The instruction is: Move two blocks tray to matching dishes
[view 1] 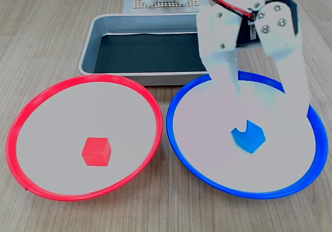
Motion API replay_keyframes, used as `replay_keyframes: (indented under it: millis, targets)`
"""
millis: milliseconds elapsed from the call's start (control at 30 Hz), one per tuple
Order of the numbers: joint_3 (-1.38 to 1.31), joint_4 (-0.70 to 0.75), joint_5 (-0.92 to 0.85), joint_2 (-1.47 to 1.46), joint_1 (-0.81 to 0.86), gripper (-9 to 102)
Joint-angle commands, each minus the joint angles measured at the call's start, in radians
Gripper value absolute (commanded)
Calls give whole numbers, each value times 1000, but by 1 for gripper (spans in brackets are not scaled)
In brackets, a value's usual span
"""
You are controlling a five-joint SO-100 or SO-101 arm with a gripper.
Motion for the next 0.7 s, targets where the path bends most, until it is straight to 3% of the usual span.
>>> replay_keyframes:
  millis: [0,67,233,367,533,667]
  targets:
    - [32,-51,28,112,-3,21]
    - [89,-109,92,201,2,0]
    - [479,-437,511,607,89,0]
    - [893,-600,868,991,183,-1]
    - [1305,-459,865,1476,235,-1]
    - [1528,-233,844,1766,238,-1]
